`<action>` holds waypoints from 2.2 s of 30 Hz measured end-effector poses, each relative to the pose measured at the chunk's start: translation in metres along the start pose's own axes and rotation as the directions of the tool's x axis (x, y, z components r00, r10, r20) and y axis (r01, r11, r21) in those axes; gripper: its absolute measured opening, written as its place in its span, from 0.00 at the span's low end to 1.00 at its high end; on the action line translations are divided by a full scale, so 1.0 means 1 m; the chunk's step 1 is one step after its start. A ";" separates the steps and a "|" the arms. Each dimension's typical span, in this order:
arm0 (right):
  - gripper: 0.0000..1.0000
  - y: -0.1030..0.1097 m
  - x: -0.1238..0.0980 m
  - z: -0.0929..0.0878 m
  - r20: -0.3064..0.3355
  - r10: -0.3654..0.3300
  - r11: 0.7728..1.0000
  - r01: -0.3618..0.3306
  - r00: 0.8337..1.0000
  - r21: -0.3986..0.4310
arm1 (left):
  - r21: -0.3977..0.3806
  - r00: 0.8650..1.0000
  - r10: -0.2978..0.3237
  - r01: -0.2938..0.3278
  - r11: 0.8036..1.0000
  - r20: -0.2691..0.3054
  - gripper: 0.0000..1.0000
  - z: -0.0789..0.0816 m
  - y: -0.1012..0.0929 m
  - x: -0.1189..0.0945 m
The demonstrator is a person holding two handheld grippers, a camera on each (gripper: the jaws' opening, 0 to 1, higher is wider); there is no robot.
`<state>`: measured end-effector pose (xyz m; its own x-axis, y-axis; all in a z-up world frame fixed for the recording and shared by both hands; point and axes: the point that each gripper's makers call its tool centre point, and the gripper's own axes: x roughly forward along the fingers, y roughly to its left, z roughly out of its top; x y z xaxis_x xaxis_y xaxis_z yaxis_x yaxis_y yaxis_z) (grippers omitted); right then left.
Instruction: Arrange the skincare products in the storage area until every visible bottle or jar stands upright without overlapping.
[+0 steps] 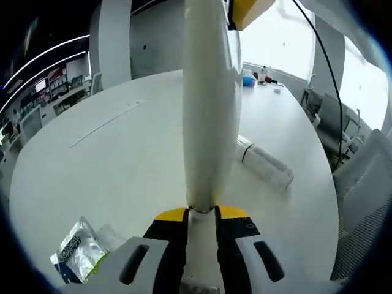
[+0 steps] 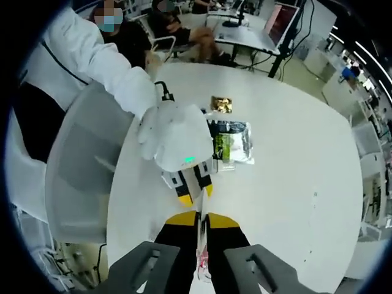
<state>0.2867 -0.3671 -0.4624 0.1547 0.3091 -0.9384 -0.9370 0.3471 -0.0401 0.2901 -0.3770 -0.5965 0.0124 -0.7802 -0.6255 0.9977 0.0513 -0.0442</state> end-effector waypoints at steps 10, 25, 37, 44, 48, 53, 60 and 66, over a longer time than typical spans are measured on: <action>0.00 -0.014 -0.002 -0.007 -0.011 -0.006 1.000 0.006 1.000 0.005 | -0.024 1.000 0.005 -0.005 1.000 0.008 0.16 0.007 0.007 0.006; 0.00 -0.015 -0.002 -0.008 -0.023 0.010 1.000 -0.009 1.000 0.013 | -0.022 1.000 -0.008 0.008 1.000 0.007 0.15 0.008 0.008 0.010; 0.00 -0.016 -0.002 -0.010 -0.027 0.011 1.000 -0.011 1.000 0.012 | -0.009 1.000 -0.019 0.019 1.000 0.013 0.17 0.010 0.009 0.012; 0.00 -0.015 -0.003 -0.012 -0.033 0.014 1.000 -0.014 0.999 0.010 | 0.001 1.000 -0.024 0.024 1.000 0.007 0.18 0.008 0.008 0.012; 0.05 -0.017 -0.004 -0.012 -0.029 0.003 1.000 -0.003 1.000 0.014 | 0.010 0.999 -0.029 0.029 1.000 0.016 0.20 0.011 0.005 0.010; 0.14 -0.015 -0.005 -0.012 -0.029 -0.016 1.000 0.016 0.999 0.007 | 0.012 0.999 -0.026 0.026 1.000 0.028 0.21 0.015 0.007 0.006; 0.31 -0.013 -0.005 -0.013 -0.031 -0.035 0.999 0.035 0.999 0.003 | 0.025 0.999 -0.016 0.015 1.000 0.030 0.27 0.017 0.006 -0.010; 0.46 -0.007 -0.005 -0.014 -0.041 -0.032 0.999 0.032 0.999 0.001 | 0.058 0.999 -0.027 0.025 0.998 0.037 0.37 0.021 -0.001 -0.029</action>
<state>0.2882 -0.3839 -0.4623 0.1715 0.2615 -0.9498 -0.9314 0.3572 -0.0698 0.2900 -0.3678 -0.5623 -0.0121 -0.8040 -0.5945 0.9999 -0.0044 -0.0143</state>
